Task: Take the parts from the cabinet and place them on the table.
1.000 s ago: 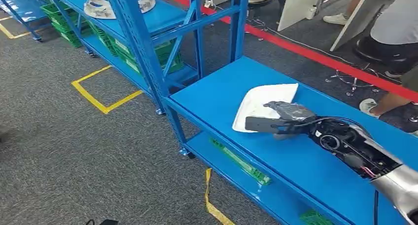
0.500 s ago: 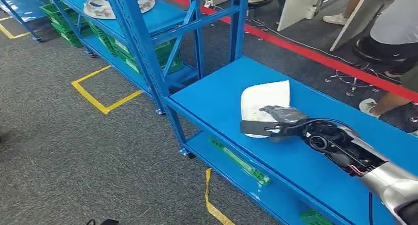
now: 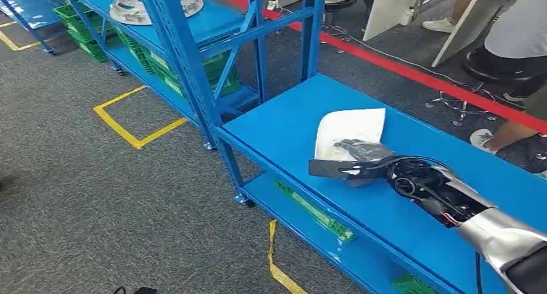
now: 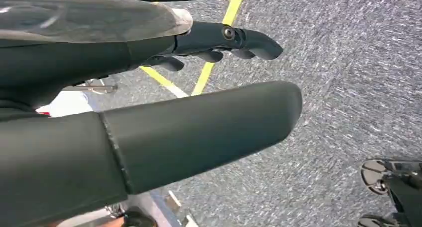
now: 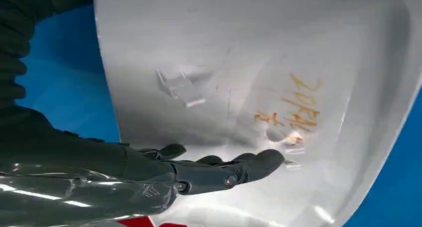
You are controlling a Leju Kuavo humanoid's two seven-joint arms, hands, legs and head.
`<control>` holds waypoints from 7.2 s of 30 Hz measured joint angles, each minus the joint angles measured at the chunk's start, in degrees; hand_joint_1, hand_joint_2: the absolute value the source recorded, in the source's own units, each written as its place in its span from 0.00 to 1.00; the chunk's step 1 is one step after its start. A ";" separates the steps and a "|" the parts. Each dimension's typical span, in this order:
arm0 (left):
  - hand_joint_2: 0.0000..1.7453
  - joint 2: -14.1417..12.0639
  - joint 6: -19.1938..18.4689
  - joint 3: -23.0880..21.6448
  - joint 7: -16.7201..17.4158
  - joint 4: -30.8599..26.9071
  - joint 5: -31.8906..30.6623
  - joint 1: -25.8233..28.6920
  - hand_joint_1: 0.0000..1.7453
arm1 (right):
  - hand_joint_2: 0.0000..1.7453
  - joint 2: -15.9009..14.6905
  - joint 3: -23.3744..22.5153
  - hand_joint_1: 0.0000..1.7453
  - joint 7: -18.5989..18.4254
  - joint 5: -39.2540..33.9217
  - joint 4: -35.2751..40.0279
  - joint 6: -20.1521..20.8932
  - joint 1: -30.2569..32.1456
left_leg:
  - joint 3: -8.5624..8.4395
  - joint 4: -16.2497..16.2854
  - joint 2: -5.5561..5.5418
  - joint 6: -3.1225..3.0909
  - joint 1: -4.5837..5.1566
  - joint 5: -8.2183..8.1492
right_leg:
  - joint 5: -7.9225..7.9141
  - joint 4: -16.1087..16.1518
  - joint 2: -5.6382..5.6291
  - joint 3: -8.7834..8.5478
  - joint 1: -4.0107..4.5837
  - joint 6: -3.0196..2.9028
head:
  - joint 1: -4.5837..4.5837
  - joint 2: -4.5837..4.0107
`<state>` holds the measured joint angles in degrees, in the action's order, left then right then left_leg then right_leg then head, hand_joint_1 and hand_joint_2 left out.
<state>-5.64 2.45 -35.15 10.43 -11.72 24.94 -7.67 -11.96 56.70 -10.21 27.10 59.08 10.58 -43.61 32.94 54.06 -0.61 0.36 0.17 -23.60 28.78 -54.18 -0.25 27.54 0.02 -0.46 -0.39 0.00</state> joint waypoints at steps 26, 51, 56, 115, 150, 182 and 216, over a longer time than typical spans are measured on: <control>1.00 -0.02 -0.20 -0.90 -0.39 0.00 0.35 0.00 0.00 | 1.00 0.02 0.28 1.00 -0.72 -0.63 -0.22 -0.68 -0.42 | -0.23 -0.01 -0.03 0.00 -0.01 0.00 | 0.04 0.02 0.01 -0.23 -0.02 0.02 | 0.04 0.00; 1.00 -0.24 -1.18 -1.40 -2.95 0.00 1.84 0.28 0.00 | 1.00 0.02 0.70 1.00 -0.39 0.24 0.61 -1.73 -0.09 | -0.24 0.00 -0.02 0.00 0.00 0.00 | 0.03 0.02 0.01 -0.24 -0.05 0.03 | 0.02 0.00; 1.00 -0.48 -0.26 -1.46 -4.30 0.00 3.39 0.52 0.00 | 1.00 0.02 0.42 1.00 0.00 0.04 2.10 -4.56 0.69 | -0.23 -0.01 -0.02 0.00 0.00 -0.01 | 0.04 0.02 0.01 -0.23 -0.05 0.03 | 0.02 0.00; 1.00 -0.46 3.65 -2.27 -5.27 0.00 9.22 2.64 0.00 | 1.00 13.48 -7.24 1.00 37.35 -49.44 28.81 5.75 25.58 | -0.19 -0.05 -0.15 -0.64 0.28 -0.45 | 0.08 0.73 0.12 -0.43 -0.21 0.34 | -0.26 0.00; 1.00 -0.85 4.20 -3.69 -3.56 0.02 11.10 2.56 0.00 | 1.00 15.34 -4.70 1.00 38.36 -49.13 23.17 3.24 24.69 | 0.59 -0.03 0.69 -0.63 -0.63 0.31 | 6.62 -10.66 1.24 3.73 -0.45 1.89 | -1.23 0.00; 1.00 -0.74 4.09 -5.09 -4.87 0.02 13.33 2.40 0.00 | 1.00 15.69 -4.02 1.00 36.94 -47.74 21.31 5.14 23.46 | 1.15 0.41 -0.36 -0.71 -0.72 0.47 | 9.74 -17.49 0.74 6.60 -0.50 1.75 | 0.15 0.00; 1.00 -0.09 4.17 -6.21 -3.93 0.04 13.66 2.70 0.00 | 1.00 14.60 -8.59 1.00 37.92 -49.79 18.60 4.48 26.30 | -0.36 -0.16 -3.13 -0.78 -0.68 0.19 | 4.09 -14.85 0.30 7.67 -0.57 1.52 | 1.03 0.00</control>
<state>-5.73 6.62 -41.35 6.49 -11.67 38.60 -4.97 2.64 48.11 27.71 -22.69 77.68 15.06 -17.32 32.58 53.90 -3.74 -0.42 -0.51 -23.41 32.87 -69.03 0.05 35.20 -0.55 1.07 0.63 0.00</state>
